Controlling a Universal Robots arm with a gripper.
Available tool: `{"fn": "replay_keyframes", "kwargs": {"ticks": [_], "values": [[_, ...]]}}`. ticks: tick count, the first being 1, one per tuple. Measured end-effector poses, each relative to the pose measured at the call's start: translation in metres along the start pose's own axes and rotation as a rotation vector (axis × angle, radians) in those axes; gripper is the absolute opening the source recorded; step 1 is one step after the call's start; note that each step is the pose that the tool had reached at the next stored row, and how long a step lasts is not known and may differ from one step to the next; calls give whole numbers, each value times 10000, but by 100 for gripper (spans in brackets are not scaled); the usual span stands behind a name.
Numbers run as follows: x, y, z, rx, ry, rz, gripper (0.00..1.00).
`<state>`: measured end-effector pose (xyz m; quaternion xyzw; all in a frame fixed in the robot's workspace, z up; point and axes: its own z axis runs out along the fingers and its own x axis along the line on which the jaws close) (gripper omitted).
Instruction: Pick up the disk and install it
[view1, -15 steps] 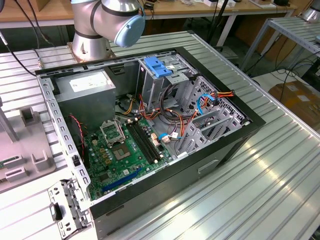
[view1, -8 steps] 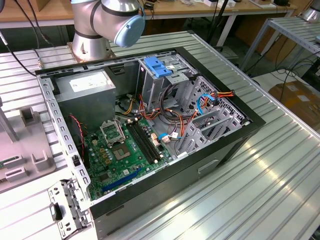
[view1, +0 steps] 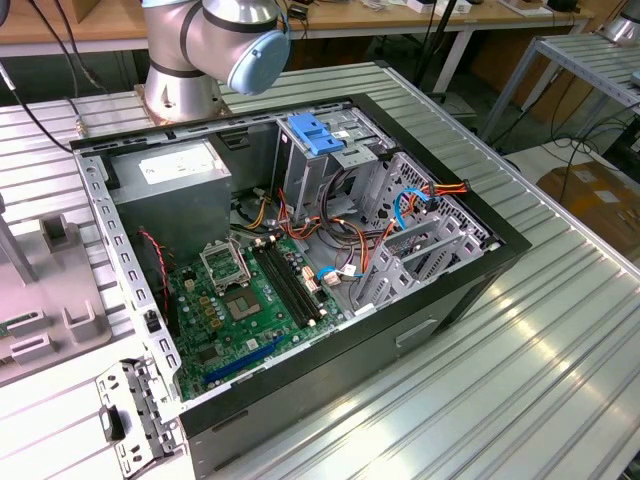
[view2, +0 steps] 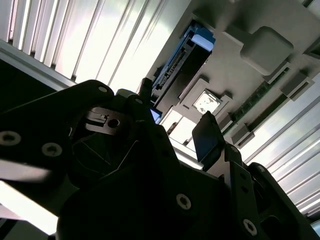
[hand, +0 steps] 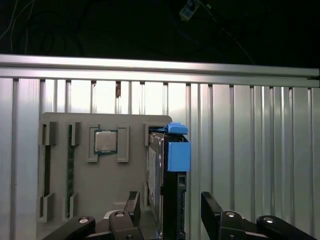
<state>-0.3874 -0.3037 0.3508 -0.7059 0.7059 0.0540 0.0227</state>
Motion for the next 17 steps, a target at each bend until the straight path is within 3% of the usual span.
{"fn": "replay_keyframes", "kwargs": {"ticks": [17], "values": [[-65, -1, 36, -1, -39, -2, 60]]}}
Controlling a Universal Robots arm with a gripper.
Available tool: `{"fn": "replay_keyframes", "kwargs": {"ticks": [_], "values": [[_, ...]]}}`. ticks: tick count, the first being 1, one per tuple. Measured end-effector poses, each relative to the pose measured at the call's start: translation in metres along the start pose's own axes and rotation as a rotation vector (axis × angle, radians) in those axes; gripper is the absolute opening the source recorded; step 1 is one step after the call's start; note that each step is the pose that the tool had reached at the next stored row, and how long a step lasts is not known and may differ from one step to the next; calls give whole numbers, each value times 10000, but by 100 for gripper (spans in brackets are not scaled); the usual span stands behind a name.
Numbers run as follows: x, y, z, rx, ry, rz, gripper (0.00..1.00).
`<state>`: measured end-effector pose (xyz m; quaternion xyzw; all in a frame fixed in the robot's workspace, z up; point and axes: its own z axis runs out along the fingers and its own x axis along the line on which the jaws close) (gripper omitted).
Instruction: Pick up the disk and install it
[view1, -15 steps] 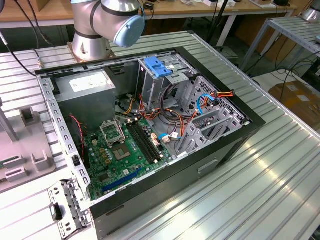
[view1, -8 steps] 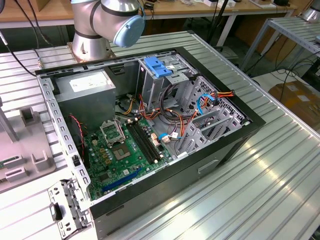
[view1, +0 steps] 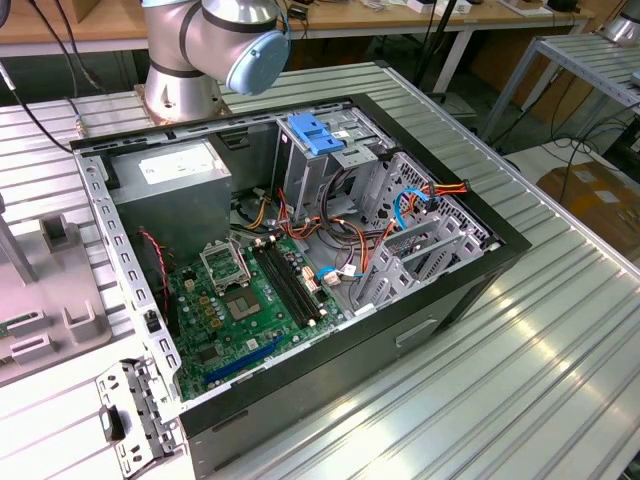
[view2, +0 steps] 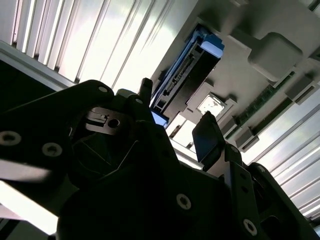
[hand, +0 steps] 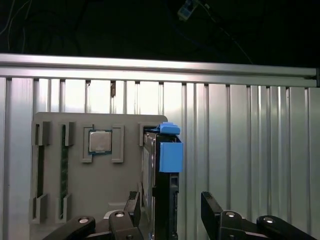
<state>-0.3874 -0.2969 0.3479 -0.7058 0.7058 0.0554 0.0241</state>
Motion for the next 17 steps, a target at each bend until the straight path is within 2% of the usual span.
{"fn": "replay_keyframes", "kwargs": {"ticks": [10, 12, 13, 14, 17], "values": [[-38, -1, 22, 0, -22, -1, 60], [-126, -3, 72, 0, -85, -4, 60], [-144, 72, 81, 12, -65, -5, 60], [-140, 122, 93, 13, 169, 5, 60], [-140, 139, 95, 12, 411, 16, 60]]}}
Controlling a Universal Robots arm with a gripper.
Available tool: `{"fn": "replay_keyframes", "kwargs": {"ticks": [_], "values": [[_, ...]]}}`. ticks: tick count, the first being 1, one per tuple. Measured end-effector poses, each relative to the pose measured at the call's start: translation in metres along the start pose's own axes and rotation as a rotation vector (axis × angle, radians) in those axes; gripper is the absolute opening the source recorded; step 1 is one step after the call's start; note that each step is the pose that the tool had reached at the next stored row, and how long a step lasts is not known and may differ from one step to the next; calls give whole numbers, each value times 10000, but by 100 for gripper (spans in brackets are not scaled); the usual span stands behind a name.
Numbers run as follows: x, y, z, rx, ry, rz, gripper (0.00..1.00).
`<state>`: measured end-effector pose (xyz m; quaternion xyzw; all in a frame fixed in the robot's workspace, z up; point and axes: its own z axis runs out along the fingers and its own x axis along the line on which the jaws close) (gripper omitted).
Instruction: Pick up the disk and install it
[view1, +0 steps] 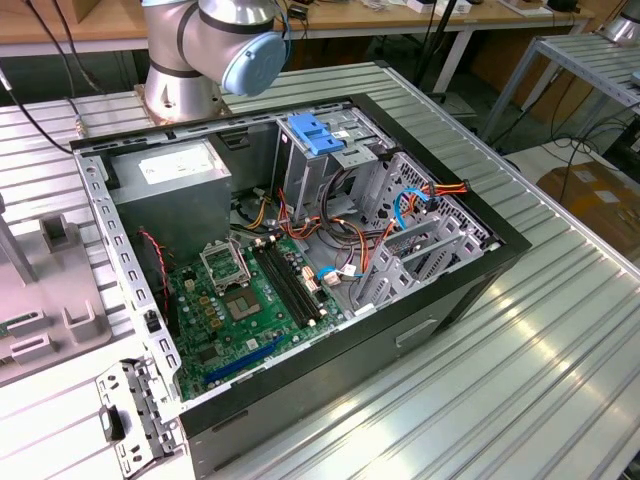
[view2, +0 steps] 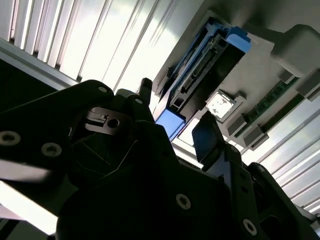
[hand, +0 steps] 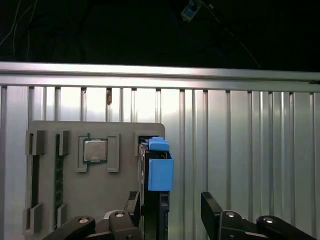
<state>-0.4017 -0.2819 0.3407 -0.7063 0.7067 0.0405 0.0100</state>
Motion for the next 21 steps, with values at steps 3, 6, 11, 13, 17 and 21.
{"fn": "replay_keyframes", "kwargs": {"ticks": [3, 6, 11, 13, 17, 21], "values": [[1, 16, 9, 2, 139, 7, 60], [5, 26, 29, 3, 167, 6, 60], [12, 33, 79, 1, 179, 8, 60], [13, 34, 100, 1, 179, 8, 60], [16, 34, 141, 1, 179, 8, 60], [19, 32, 181, 2, 179, 8, 60]]}}
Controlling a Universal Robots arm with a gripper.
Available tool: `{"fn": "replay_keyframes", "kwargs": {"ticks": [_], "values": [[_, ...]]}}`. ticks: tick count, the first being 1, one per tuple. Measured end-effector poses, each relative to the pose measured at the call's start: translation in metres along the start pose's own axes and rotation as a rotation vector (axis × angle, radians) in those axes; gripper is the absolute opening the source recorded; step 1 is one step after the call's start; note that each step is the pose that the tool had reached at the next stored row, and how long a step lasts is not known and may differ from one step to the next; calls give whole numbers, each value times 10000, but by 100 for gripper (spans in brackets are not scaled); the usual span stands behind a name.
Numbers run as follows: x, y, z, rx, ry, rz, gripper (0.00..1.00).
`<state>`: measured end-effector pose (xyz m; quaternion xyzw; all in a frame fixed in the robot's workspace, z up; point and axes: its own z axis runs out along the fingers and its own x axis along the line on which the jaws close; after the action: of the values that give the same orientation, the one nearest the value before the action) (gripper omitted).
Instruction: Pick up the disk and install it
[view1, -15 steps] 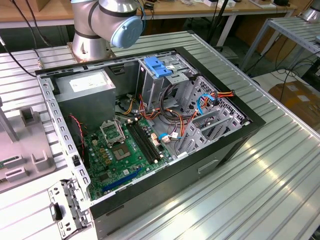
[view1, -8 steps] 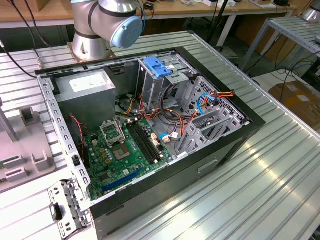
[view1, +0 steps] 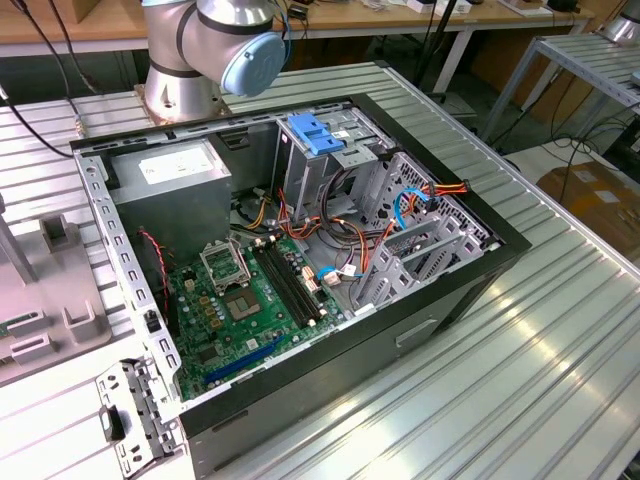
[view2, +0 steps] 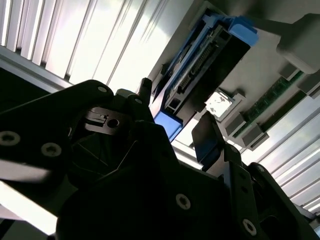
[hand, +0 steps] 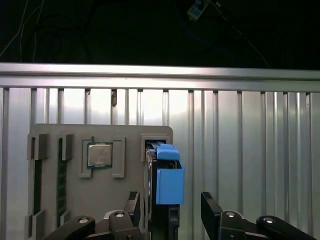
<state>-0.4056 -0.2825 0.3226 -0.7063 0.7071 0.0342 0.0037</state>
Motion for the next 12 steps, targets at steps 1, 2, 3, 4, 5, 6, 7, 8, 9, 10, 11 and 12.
{"fn": "replay_keyframes", "kwargs": {"ticks": [1, 2, 3, 4, 5, 6, 7, 8, 9, 10, 11, 12], "values": [[0, 0, 6, 0, 0, 0, 60], [1, -1, 18, -1, 0, 0, 60], [1, -1, 26, 0, 0, 0, 60], [2, -1, 31, 0, 0, 0, 60], [2, -1, 37, -1, 0, 0, 60], [2, -2, 43, 1, 0, 1, 60], [3, -2, 49, 0, 0, 0, 60], [3, -2, 57, 0, 0, 0, 60], [3, -3, 63, 0, 0, 0, 60], [4, -3, 70, 1, 0, 0, 60], [4, -3, 75, 0, 0, 0, 60], [4, -4, 82, 0, 0, 0, 60]]}}
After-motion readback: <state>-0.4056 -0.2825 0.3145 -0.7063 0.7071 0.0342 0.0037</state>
